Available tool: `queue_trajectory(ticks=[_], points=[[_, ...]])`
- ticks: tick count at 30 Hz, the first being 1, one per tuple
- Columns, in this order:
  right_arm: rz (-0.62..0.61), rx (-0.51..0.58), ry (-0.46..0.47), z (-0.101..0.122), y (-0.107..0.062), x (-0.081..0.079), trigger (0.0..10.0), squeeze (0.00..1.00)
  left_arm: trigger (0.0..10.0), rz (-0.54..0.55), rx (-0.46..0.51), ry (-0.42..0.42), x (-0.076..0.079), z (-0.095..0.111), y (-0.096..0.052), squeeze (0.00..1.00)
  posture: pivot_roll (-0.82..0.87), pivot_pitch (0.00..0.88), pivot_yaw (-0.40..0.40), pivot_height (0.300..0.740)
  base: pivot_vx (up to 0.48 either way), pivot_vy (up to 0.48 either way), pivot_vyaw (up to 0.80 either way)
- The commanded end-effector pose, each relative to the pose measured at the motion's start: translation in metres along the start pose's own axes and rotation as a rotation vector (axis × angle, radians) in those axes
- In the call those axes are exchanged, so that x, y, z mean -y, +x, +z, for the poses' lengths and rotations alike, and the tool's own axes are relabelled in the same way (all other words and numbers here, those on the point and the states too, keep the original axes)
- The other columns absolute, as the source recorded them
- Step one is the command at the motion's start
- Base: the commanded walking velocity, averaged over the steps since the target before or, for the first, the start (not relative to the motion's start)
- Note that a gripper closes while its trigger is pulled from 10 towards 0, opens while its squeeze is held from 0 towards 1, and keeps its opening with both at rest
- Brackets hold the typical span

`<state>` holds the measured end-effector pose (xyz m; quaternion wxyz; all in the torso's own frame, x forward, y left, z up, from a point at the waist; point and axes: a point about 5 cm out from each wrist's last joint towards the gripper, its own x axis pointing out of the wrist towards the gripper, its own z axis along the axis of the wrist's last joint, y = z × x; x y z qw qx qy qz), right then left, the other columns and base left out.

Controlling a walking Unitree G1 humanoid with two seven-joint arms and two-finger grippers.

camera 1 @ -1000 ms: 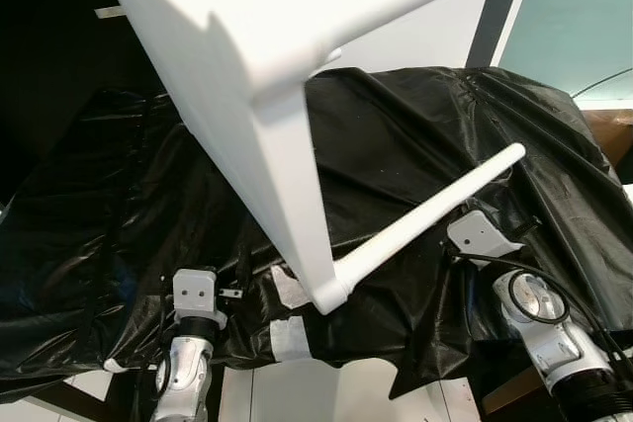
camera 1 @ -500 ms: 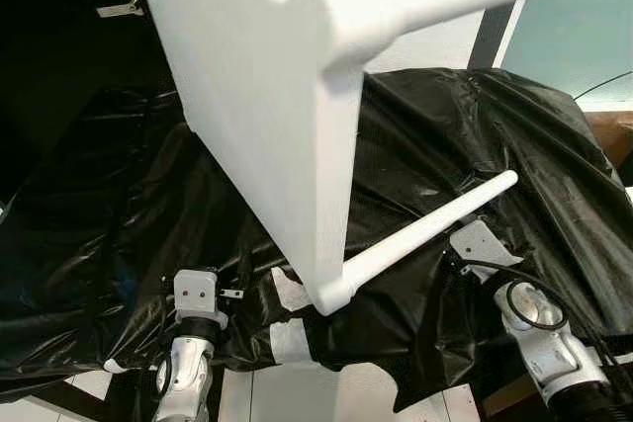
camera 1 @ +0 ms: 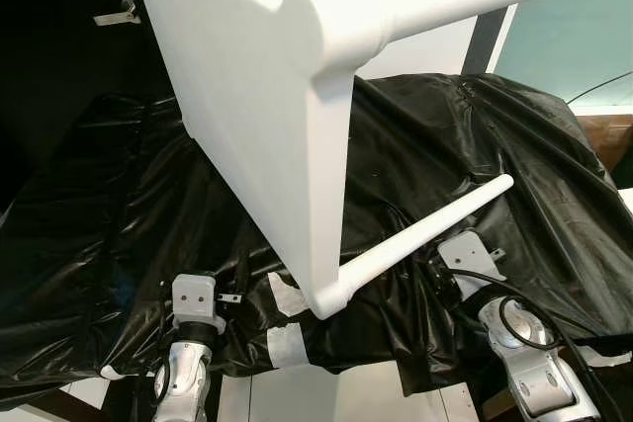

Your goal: Building children table

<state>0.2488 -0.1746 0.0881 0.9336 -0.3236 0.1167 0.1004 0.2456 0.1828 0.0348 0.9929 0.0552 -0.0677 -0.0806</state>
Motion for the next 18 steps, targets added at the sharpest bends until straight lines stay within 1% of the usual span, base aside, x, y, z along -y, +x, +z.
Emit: queue_trajectory(ticks=[1, 2, 3, 4, 6, 7, 8, 10, 12, 13, 16, 18], points=[[0.048, -0.092, 0.022, -0.02, -0.007, -0.007, 10.0, 0.0, 10.0, 0.082, -0.118, -0.019, 0.001, -0.019, -0.012, 0.0, 0.05, 0.0, -0.011, 0.74, 0.0, 0.0, 0.0], [0.012, -0.087, 0.02, -0.021, -0.008, -0.001, 10.0, 0.0, 10.0, 0.083, -0.118, -0.019, 0.001, -0.019, -0.012, 0.0, 0.05, 0.0, -0.011, 0.74, 0.0, 0.0, 0.0], [0.012, -0.087, 0.02, -0.021, -0.008, -0.001, 10.0, 0.0, 10.0, 0.083, -0.118, -0.019, 0.001, -0.019, -0.012, 0.0, 0.05, 0.0, -0.011, 0.74, 0.0, 0.0, 0.0], [-0.09, -0.078, -0.009, -0.023, -0.012, 0.011, 10.0, 0.0, 10.0, 0.083, -0.12, -0.02, 0.001, -0.019, -0.012, 0.0, 0.05, 0.0, -0.011, 0.74, 0.0, 0.0, 0.0], [-0.11, -0.077, -0.017, -0.023, -0.013, 0.013, 10.0, 0.0, 10.0, 0.084, -0.12, -0.021, 0.001, -0.019, -0.012, 0.0, 0.05, 0.0, -0.011, 0.74, 0.0, 0.0, 0.0], [-0.163, -0.065, -0.069, -0.022, -0.016, 0.018, 10.0, 0.0, 10.0, 0.084, -0.121, -0.021, 0.001, -0.019, -0.012, 0.0, 0.05, 0.0, -0.011, 0.74, 0.0, 0.0, 0.0], [-0.289, 0.008, -0.233, -0.013, -0.023, 0.027, 10.0, 0.0, 10.0, 0.085, -0.122, -0.022, 0.002, -0.02, -0.012, 0.0, 0.04, 0.0, -0.012, 0.74, 0.0, 0.0, 0.0], [-0.343, 0.048, -0.302, -0.005, -0.028, 0.03, 10.0, 0.0, 10.0, 0.085, -0.123, -0.022, 0.003, -0.02, -0.012, 0.0, 0.03, 0.0, -0.008, 0.74, 0.0, 0.0, 0.0], [-0.354, 0.057, -0.312, -0.002, -0.029, 0.031, 10.0, 0.0, 10.0, 0.084, -0.124, -0.022, 0.003, -0.02, -0.011, 0.0, 0.03, 0.0, -0.008, 0.74, 0.0, 0.0, 0.0], [-0.374, 0.084, -0.338, 0.003, -0.028, 0.031, 10.0, 0.0, 10.0, 0.08, -0.122, -0.023, 0.005, -0.02, -0.01, 0.0, 0.03, 0.0, -0.006, 0.74, 0.0, 0.0, 0.0], [-0.373, 0.087, -0.343, 0.005, -0.028, 0.031, 10.0, 0.0, 10.0, 0.079, -0.117, -0.024, 0.005, -0.019, -0.009, 0.0, 0.03, 0.0, -0.006, 0.74, 0.0, 0.0, 0.0], [-0.375, 0.086, -0.339, 0.005, -0.03, 0.032, 10.0, 0.0, 10.0, 0.082, -0.093, -0.023, 0.004, -0.015, -0.006, 0.0, 0.03, 0.0, -0.006, 0.74, 0.0, 0.0, 0.0]])
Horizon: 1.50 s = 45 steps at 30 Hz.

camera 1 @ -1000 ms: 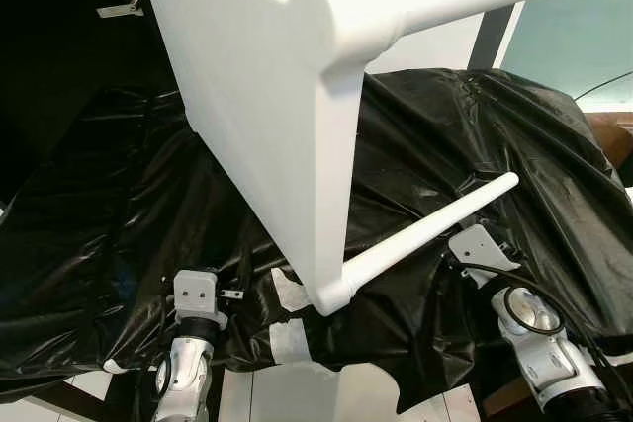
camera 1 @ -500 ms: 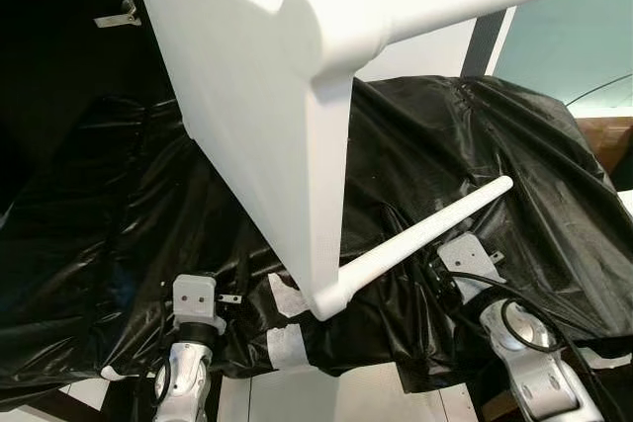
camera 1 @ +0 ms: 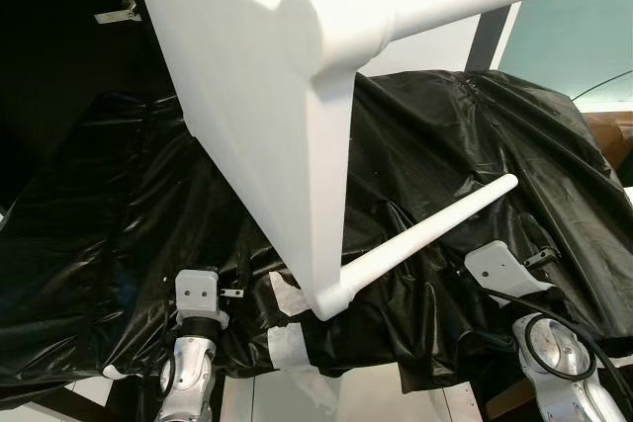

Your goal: Building children table

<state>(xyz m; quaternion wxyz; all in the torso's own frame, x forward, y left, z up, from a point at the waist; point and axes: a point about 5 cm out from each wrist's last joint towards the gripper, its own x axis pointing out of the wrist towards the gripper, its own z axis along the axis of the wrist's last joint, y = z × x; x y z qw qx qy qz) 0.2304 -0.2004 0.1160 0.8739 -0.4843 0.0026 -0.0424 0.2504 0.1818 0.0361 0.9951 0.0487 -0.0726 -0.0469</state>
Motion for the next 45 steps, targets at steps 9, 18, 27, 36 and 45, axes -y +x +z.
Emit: queue_trajectory(ticks=[9, 18, 27, 36, 45], points=[[0.153, 0.195, 0.203, 0.029, -0.003, -0.009, 10.0, 0.0, 10.0, 0.042, -0.073, 0.006, -0.007, -0.012, -0.031, 0.0, 0.05, 0.0, -0.008, 0.74, 0.0, 0.0, 0.0], [0.451, 0.332, 0.432, 0.056, 0.005, -0.029, 10.0, 0.0, 10.0, 0.091, -0.099, 0.029, -0.013, -0.017, -0.036, 0.0, 0.08, 0.0, -0.021, 0.74, 0.0, 0.0, 0.0], [0.662, 0.412, 0.6, 0.072, 0.006, -0.037, 0.0, 0.0, 10.0, 0.114, -0.083, 0.037, -0.017, -0.013, -0.032, 0.0, 0.12, 0.0, -0.034, 0.74, 0.0, 0.0, 0.0], [0.899, 0.394, 0.841, 0.069, -0.005, -0.052, 0.0, 0.0, 10.0, 0.123, -0.092, 0.045, -0.019, -0.013, -0.041, 0.0, 0.13, 0.0, -0.034, 0.74, 0.0, 0.0, 0.0], [1.049, 0.374, 1.05, 0.07, 0.007, -0.065, 0.0, 0.0, 10.0, 0.12, -0.09, 0.052, -0.02, -0.01, -0.039, 0.0, 0.14, 0.0, -0.032, 0.74, 0.0, 0.0, 0.0]])
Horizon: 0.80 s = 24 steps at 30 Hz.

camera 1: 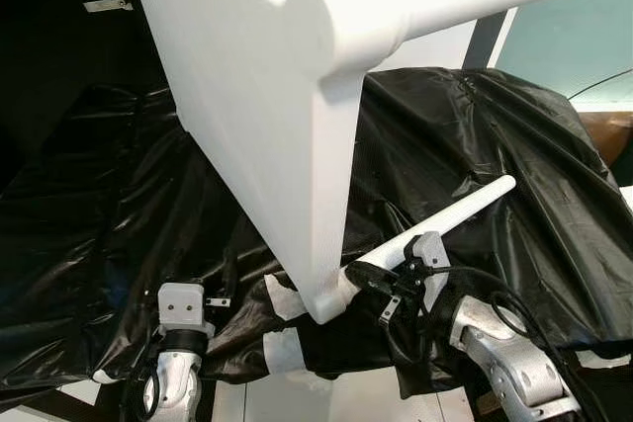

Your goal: Building children table

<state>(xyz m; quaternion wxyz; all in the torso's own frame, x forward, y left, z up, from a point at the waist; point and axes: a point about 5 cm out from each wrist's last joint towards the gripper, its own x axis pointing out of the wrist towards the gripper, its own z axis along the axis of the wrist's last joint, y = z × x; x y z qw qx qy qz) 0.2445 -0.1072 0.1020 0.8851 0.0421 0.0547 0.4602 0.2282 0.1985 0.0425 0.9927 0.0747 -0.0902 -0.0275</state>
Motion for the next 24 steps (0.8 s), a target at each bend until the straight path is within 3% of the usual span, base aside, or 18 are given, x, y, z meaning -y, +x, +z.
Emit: queue_trajectory(ticks=[1, 6, 12, 22, 24], points=[[0.014, -0.001, 0.04, -0.003, 0.001, 0.001, 0.0, 0.0, 10.0, 0.081, -0.124, -0.001, -0.004, -0.018, -0.017, 0.0, 0.14, 0.0, -0.032, 0.74, 0.0, 0.0, 0.0], [0.08, 0.007, 0.098, -0.005, 0.013, -0.002, 0.0, 0.0, 10.0, 0.085, -0.123, 0.006, -0.007, -0.017, -0.018, 0.0, 0.16, 0.0, -0.03, 0.74, 0.0, 0.0, 0.0], [0.303, -0.083, 0.199, -0.017, 0.025, -0.023, 0.0, 0.0, 10.0, 0.094, -0.122, 0.015, -0.01, -0.015, -0.022, 0.0, 0.18, 0.0, -0.034, 0.74, 0.0, 0.0, 0.0], [0.37, -0.124, 0.24, -0.023, 0.025, -0.029, 0.0, 0.0, 10.0, 0.093, -0.128, 0.006, -0.005, -0.016, -0.022, 0.0, 0.15, 0.0, -0.036, 0.74, 0.0, 0.0, 0.0], [0.35, -0.104, 0.229, -0.022, 0.034, -0.026, 0.0, 0.0, 10.0, 0.077, -0.128, -0.004, 0.001, -0.016, -0.019, 0.0, 0.14, 0.0, -0.033, 0.74, 0.0, 0.0, 0.0]])
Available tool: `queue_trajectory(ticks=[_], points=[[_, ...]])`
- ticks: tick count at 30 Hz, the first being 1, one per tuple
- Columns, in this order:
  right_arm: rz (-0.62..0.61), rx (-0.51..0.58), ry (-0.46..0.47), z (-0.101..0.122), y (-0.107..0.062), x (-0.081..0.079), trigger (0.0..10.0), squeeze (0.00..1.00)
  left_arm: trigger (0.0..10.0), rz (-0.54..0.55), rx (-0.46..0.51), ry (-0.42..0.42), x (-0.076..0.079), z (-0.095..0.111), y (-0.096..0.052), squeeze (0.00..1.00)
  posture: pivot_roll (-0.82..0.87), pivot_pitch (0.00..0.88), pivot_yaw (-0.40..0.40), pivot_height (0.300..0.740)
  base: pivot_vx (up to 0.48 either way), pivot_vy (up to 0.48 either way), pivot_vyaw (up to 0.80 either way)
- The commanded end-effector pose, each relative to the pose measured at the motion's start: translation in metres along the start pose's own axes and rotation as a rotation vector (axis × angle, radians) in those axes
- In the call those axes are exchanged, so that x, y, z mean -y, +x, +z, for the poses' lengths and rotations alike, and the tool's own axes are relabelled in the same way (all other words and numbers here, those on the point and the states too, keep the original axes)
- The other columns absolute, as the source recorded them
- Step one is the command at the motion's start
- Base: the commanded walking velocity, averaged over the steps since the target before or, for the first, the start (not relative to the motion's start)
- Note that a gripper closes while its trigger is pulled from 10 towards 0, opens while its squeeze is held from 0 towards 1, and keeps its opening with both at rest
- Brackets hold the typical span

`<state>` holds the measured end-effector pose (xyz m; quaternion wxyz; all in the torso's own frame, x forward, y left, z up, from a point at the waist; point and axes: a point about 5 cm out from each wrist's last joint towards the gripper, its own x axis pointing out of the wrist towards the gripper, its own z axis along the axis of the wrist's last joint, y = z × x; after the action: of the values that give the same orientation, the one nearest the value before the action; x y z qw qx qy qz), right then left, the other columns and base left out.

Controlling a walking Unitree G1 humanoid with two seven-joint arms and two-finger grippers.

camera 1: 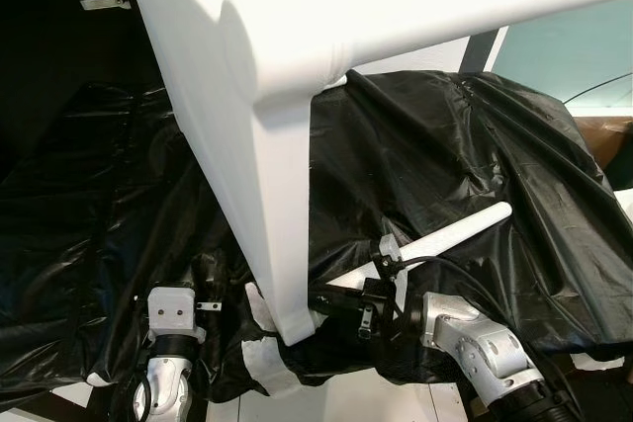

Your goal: Building children table

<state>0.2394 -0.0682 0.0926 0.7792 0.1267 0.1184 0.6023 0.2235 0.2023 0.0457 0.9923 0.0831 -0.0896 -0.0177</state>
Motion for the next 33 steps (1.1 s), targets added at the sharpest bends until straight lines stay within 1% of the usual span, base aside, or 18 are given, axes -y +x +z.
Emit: queue_trajectory(ticks=[1, 2, 3, 6, 7, 9, 10, 12, 15, 21, 24, 25, 27, 28, 29, 31, 32, 33], points=[[-0.009, -0.039, 0.033, -0.011, 0.005, 0.003, 0.0, 0.0, 10.0, 0.058, -0.126, -0.022, 0.005, -0.019, -0.014, 0.0, 0.14, 0.0, -0.033, 0.74, 0.0, 0.0, 0.0], [-0.076, -0.031, -0.025, -0.009, 0.009, 0.01, 0.0, 0.0, 10.0, 0.052, -0.125, -0.025, 0.007, -0.019, -0.012, 0.0, 0.14, 0.0, -0.031, 0.74, 0.0, 0.0, 0.0], [-0.132, -0.021, -0.079, -0.007, 0.011, 0.015, 6.4, 0.0, 10.0, 0.05, -0.123, -0.027, 0.008, -0.019, -0.011, 0.0, 0.14, 0.0, -0.031, 0.74, 0.0, 0.0, 0.0], [-0.218, -0.01, -0.138, -0.003, 0.011, 0.022, 6.4, 0.0, 10.0, 0.05, -0.121, -0.028, 0.008, -0.018, -0.01, 0.0, 0.14, 0.0, -0.032, 0.74, 0.0, 0.0, 0.0], [-0.374, 0.0, -0.25, 0.005, 0.005, 0.032, 10.0, 0.0, 10.0, 0.052, -0.12, -0.028, 0.008, -0.018, -0.01, 0.0, 0.14, 0.0, -0.033, 0.74, 0.0, 0.0, 0.0], [-0.62, 0.038, -0.394, 0.02, -0.011, 0.045, 10.0, 0.0, 10.0, 0.054, -0.12, -0.026, 0.006, -0.018, -0.01, 0.0, 0.13, 0.0, -0.032, 0.74, 0.0, 0.0, 0.0], [-0.62, 0.038, -0.394, 0.02, -0.011, 0.045, 10.0, 0.0, 10.0, 0.054, -0.12, -0.026, 0.006, -0.018, -0.01, 0.0, 0.13, 0.0, -0.032, 0.74, 0.0, 0.0, 0.0], [-0.721, 0.054, -0.494, 0.026, -0.025, 0.043, 10.0, 0.0, 10.0, 0.055, -0.124, -0.025, 0.005, -0.018, -0.011, 0.0, 0.12, 0.0, -0.026, 0.74, 0.0, 0.0, 0.0], [-0.772, 0.072, -0.535, 0.025, -0.032, 0.037, 10.0, 0.0, 10.0, 0.049, -0.131, -0.024, 0.006, -0.019, -0.011, 0.0, 0.11, 0.0, -0.019, 0.74, 0.0, 0.0, 0.0], [-0.807, 0.063, -0.587, 0.018, -0.033, 0.031, 10.0, 0.0, 10.0, 0.033, -0.129, -0.027, 0.01, -0.019, -0.005, 0.0, 0.1, 0.0, -0.01, 0.74, 0.0, 0.0, 0.0], [-0.945, 0.033, -0.808, 0.031, -0.038, 0.032, 10.0, 0.0, 10.0, 0.029, -0.121, -0.029, 0.01, -0.017, 0.0, 0.0, 0.08, 0.0, -0.006, 0.74, 0.0, 0.0, 0.0], [-0.945, 0.033, -0.808, 0.031, -0.038, 0.032, 10.0, 0.0, 10.0, 0.029, -0.121, -0.029, 0.01, -0.017, 0.0, 0.0, 0.08, 0.0, -0.006, 0.74, 0.0, 0.0, 0.0], [-1.037, 0.007, -1.049, 0.052, -0.046, 0.033, 10.0, 0.0, 10.0, 0.024, -0.123, -0.03, 0.011, -0.018, 0.0, 0.0, 0.08, 0.0, -0.004, 0.74, 0.0, 0.0, 0.0], [-1.065, 0.0, -1.133, 0.06, -0.048, 0.033, 10.0, 0.0, 10.0, 0.022, -0.125, -0.03, 0.011, -0.018, 0.0, 0.0, 0.07, 0.0, -0.004, 0.74, 0.0, 0.0, 0.0], [-1.065, 0.0, -1.133, 0.06, -0.048, 0.033, 10.0, 0.0, 10.0, 0.022, -0.125, -0.03, 0.011, -0.018, 0.0, 0.0, 0.07, 0.0, -0.004, 0.74, 0.0, 0.0, 0.0], [-1.113, -0.007, -1.284, 0.077, -0.055, 0.031, 10.0, 0.0, 10.0, 0.018, -0.127, -0.032, 0.013, -0.019, 0.001, 0.0, 0.07, 0.0, -0.005, 0.74, 0.0, 0.0, 0.0], [-1.113, -0.007, -1.284, 0.077, -0.055, 0.031, 10.0, 0.0, 10.0, 0.018, -0.127, -0.032, 0.013, -0.019, 0.001, 0.0, 0.07, 0.0, -0.005, 0.74, 0.0, 0.0, 0.0], [-1.138, -0.003, -1.342, 0.084, -0.058, 0.03, 10.0, 0.0, 10.0, 0.017, -0.128, -0.033, 0.014, -0.019, 0.001, 0.0, 0.07, 0.0, -0.005, 0.74, 0.0, 0.0, 0.0]])
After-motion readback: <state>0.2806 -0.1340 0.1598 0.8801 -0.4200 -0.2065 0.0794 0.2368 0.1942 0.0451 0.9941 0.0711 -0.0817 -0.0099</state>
